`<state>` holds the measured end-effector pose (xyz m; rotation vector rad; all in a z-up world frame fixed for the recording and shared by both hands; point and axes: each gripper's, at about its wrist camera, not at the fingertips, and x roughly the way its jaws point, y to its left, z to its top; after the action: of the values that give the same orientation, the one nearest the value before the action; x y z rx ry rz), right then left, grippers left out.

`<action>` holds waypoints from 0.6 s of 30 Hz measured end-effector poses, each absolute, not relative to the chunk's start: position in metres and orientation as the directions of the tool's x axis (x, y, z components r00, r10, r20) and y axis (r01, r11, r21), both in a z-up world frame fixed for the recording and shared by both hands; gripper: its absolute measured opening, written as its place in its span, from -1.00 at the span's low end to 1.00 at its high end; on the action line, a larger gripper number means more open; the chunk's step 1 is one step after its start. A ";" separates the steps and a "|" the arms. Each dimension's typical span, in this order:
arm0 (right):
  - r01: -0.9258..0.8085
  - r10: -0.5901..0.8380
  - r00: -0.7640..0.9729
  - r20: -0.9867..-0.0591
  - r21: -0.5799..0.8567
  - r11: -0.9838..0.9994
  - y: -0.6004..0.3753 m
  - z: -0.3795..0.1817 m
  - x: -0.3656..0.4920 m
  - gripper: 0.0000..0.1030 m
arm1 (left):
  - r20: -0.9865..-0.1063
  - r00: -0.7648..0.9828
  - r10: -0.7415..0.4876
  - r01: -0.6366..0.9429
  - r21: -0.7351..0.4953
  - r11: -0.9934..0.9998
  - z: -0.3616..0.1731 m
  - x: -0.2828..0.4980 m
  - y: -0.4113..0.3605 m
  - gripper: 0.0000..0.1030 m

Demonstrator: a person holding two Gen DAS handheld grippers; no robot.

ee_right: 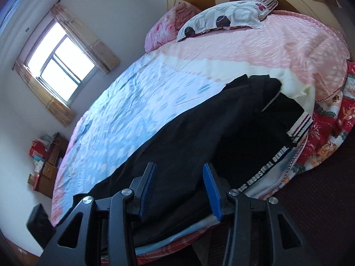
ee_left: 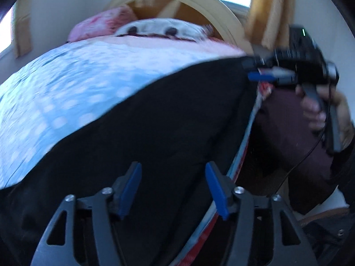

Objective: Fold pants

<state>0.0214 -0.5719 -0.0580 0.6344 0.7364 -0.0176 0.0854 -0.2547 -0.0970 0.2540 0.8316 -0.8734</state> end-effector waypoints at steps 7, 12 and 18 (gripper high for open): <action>0.253 0.190 0.779 -0.598 0.576 0.777 -0.597 -0.058 0.015 -0.12 | -0.770 0.306 -0.559 0.795 -0.116 0.596 -0.125 0.080 -0.284 0.04; 0.302 0.181 0.779 -0.600 0.612 0.731 -0.616 -0.067 0.017 -0.12 | -0.781 0.333 -0.529 0.810 -0.050 0.584 -0.125 0.075 -0.288 -0.03; 0.317 0.164 0.803 -0.573 0.645 0.695 -0.630 -0.069 0.021 -0.12 | -0.776 0.348 -0.526 0.784 -0.068 0.618 -0.119 0.082 -0.273 -0.65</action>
<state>0.0209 -0.6305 -0.0692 0.8118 0.6504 -0.0925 0.0816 -0.2730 -0.1193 0.3437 0.8582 -0.8709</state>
